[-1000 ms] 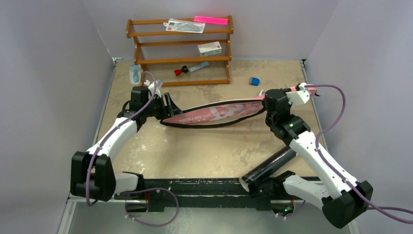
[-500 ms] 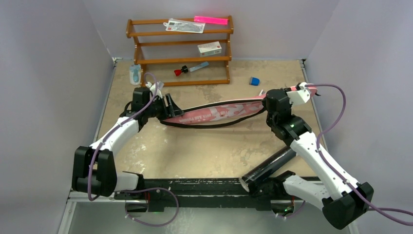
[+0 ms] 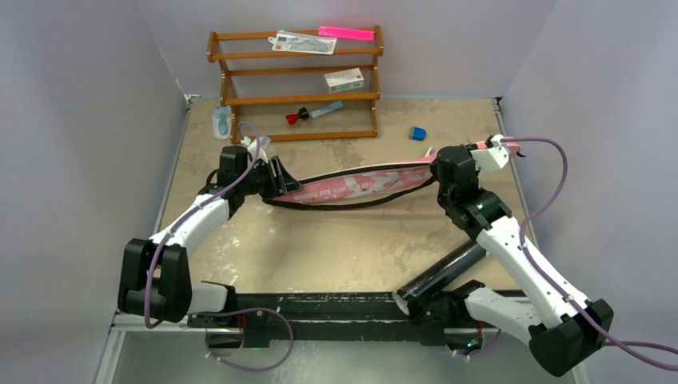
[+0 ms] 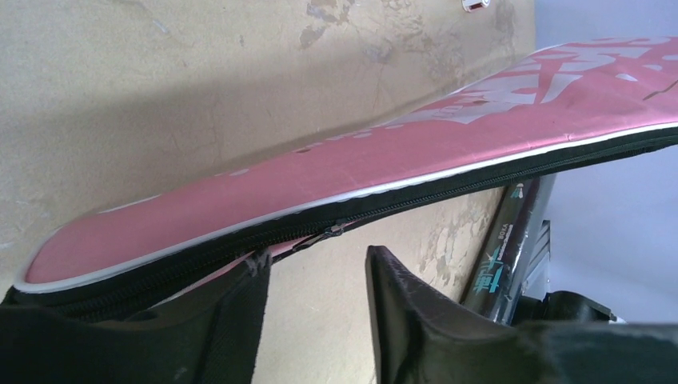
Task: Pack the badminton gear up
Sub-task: Zip the racket bag at the center of the board.
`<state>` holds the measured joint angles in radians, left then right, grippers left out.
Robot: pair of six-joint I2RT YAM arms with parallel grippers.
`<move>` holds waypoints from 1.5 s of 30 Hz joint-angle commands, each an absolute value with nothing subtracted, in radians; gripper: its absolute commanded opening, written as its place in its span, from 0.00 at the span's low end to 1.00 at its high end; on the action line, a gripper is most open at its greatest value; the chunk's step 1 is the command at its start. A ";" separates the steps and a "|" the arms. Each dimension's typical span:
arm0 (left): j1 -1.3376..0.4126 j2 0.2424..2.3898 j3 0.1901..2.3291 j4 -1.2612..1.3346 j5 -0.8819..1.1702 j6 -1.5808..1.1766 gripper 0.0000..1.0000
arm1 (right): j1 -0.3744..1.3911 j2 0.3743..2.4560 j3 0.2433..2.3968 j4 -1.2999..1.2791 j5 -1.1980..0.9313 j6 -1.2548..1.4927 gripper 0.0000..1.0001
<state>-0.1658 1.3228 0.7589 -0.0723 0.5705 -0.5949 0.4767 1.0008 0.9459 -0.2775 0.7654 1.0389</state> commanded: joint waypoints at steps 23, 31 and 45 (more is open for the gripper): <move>-0.288 1.215 0.658 0.156 0.316 -0.598 0.36 | 0.476 0.986 0.957 -0.186 0.747 1.028 0.00; -0.288 1.223 0.652 0.161 0.327 -0.597 0.30 | 0.476 0.989 0.962 -0.186 0.744 1.026 0.00; -0.351 1.285 0.719 0.046 0.112 -0.597 0.17 | 0.476 0.983 0.960 -0.186 0.741 1.027 0.00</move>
<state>-0.3393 1.2697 0.6662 0.0566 0.2081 -0.6056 0.4763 1.0008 0.9455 -0.2707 0.7399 1.0386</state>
